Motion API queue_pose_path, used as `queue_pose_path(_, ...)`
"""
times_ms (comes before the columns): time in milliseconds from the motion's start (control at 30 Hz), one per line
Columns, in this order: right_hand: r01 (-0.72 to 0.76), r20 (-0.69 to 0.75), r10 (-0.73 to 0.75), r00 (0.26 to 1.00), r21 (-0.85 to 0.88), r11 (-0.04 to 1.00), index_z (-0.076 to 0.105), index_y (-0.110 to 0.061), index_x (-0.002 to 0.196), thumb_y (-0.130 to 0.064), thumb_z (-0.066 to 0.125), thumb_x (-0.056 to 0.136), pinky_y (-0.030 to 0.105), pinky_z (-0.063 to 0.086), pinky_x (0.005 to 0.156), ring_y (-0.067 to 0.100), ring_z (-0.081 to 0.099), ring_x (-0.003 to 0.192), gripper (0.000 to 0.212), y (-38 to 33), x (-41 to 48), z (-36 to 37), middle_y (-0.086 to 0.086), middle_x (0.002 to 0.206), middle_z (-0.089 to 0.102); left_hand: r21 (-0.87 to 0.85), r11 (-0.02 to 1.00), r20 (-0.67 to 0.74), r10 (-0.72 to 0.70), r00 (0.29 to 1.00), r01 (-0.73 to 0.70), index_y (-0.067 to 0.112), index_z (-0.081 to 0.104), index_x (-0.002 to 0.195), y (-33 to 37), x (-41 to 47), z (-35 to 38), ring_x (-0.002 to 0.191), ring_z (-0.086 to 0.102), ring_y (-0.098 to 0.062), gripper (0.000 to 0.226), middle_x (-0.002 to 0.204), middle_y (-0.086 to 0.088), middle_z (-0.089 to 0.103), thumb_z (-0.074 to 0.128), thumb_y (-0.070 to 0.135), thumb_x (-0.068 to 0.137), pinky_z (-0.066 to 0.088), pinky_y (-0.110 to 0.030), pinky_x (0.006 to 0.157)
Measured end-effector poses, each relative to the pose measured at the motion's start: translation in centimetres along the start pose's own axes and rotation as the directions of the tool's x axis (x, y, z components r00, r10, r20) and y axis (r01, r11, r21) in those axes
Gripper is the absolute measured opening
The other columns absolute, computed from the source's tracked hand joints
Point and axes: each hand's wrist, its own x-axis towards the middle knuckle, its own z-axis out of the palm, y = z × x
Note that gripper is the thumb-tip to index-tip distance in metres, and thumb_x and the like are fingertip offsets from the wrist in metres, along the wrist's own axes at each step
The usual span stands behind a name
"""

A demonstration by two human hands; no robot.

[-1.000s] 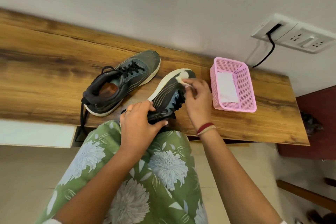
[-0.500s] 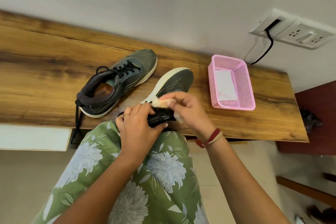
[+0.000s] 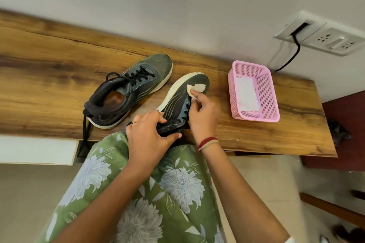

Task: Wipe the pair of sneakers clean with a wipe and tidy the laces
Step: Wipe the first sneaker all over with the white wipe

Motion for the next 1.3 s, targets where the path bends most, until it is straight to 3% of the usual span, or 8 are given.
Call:
queue_pose_path(133, -0.005, 0.195, -0.030, 0.980, 0.173, 0.985, 0.071, -0.026, 0.094, -0.004, 0.056, 0.088, 0.019, 0.051, 0.075, 0.003, 0.061, 0.083, 0.027, 0.3, 0.9, -2.0, -0.011, 0.094, 0.069, -0.017, 1.000, 0.010, -0.015, 1.000, 0.015, 0.025, 0.055, 0.081, 0.0, 0.1, -0.3, 0.096, 0.049, -0.021, 0.046, 0.095, 0.008, 0.064, 0.085, 0.046, 0.054, 0.032, -0.037, 0.081)
queue_pose_path(367, -0.291, 0.022, 0.298, 0.954, 0.283, 0.914, 0.069, -0.028, 0.087, -0.007, 0.058, 0.087, 0.042, 0.050, 0.091, 0.018, 0.063, 0.095, 0.023, 2.4, 3.1, -1.3, 0.002, 0.100, 0.069, -0.037, 0.999, 0.014, -0.017, 1.000, 0.017, 0.025, 0.055, 0.081, 0.1, -0.1, -0.3, 0.095, 0.052, -0.021, 0.046, 0.094, 0.008, 0.064, 0.086, 0.046, 0.053, 0.038, -0.041, 0.083)
queue_pose_path(567, 0.020, 0.262, -0.048, 0.964, 0.107, 0.994, 0.071, -0.024, 0.096, -0.008, 0.055, 0.090, 0.014, 0.048, 0.074, 0.000, 0.060, 0.086, 0.023, -0.8, 1.1, -1.4, -0.012, 0.095, 0.067, 0.001, 1.000, 0.014, -0.029, 0.999, 0.029, 0.024, 0.057, 0.086, 0.2, 0.0, -0.7, 0.095, 0.049, -0.020, 0.042, 0.096, 0.010, 0.063, 0.082, 0.047, 0.061, 0.032, -0.036, 0.081)
queue_pose_path(633, 0.111, 0.395, -0.124, 0.910, 0.057, 0.992, 0.070, -0.029, 0.096, -0.008, 0.055, 0.090, 0.024, 0.052, 0.071, 0.010, 0.062, 0.083, 0.026, -1.5, 1.5, -2.6, -0.010, 0.092, 0.068, 0.016, 1.000, 0.039, -0.005, 0.999, 0.005, 0.027, 0.058, 0.088, 0.2, 0.1, -1.1, 0.095, 0.049, -0.018, 0.037, 0.097, 0.012, 0.063, 0.078, 0.049, 0.066, 0.035, -0.037, 0.082)
queue_pose_path(800, 0.239, 0.178, -0.207, 0.962, -0.180, 0.954, 0.068, -0.017, 0.106, -0.005, 0.052, 0.089, 0.031, 0.047, 0.086, 0.019, 0.059, 0.096, 0.026, -1.8, 3.7, -3.1, 0.003, 0.106, 0.065, 0.080, 0.992, 0.107, 0.089, 0.990, -0.097, 0.033, 0.066, 0.108, -0.8, -0.7, -2.4, 0.095, 0.046, -0.017, 0.031, 0.112, 0.014, 0.064, 0.068, 0.030, 0.077, 0.043, -0.035, 0.082)
queue_pose_path(1100, 0.527, 0.518, -0.255, 0.817, -0.490, 0.695, 0.068, -0.017, 0.104, -0.003, 0.048, 0.087, 0.039, 0.039, 0.087, 0.029, 0.053, 0.098, 0.029, -2.3, -0.9, -0.8, 0.008, 0.095, 0.062, 0.030, 0.998, 0.049, 0.050, 0.998, -0.052, 0.032, 0.068, 0.106, -1.1, -1.3, -1.9, 0.091, 0.045, -0.016, 0.034, 0.098, 0.011, 0.062, 0.071, 0.018, 0.075, 0.034, -0.024, 0.072)
queue_pose_path(1200, 0.481, 0.618, -0.169, 0.768, -0.382, 0.789, 0.070, -0.022, 0.100, -0.008, 0.050, 0.089, 0.036, 0.037, 0.099, 0.022, 0.057, 0.099, 0.027, -3.2, -1.2, -1.6, 0.002, 0.100, 0.068, 0.000, 1.000, 0.031, 0.014, 0.999, -0.014, 0.029, 0.063, 0.100, -1.0, -1.0, -1.9, 0.092, 0.050, -0.019, 0.029, 0.095, 0.010, 0.059, 0.071, 0.021, 0.073, 0.040, -0.029, 0.071)
queue_pose_path(1300, 0.263, 0.768, -0.082, 0.635, -0.114, 0.958, 0.072, -0.022, 0.093, -0.004, 0.053, 0.088, 0.021, 0.045, 0.083, 0.010, 0.061, 0.091, 0.027, -4.5, -0.7, -2.6, -0.004, 0.097, 0.070, -0.038, 0.999, 0.008, -0.012, 1.000, 0.012, 0.025, 0.058, 0.091, -1.0, -1.0, -1.7, 0.089, 0.051, -0.018, 0.027, 0.092, 0.009, 0.053, 0.073, 0.020, 0.070, 0.044, -0.033, 0.070)
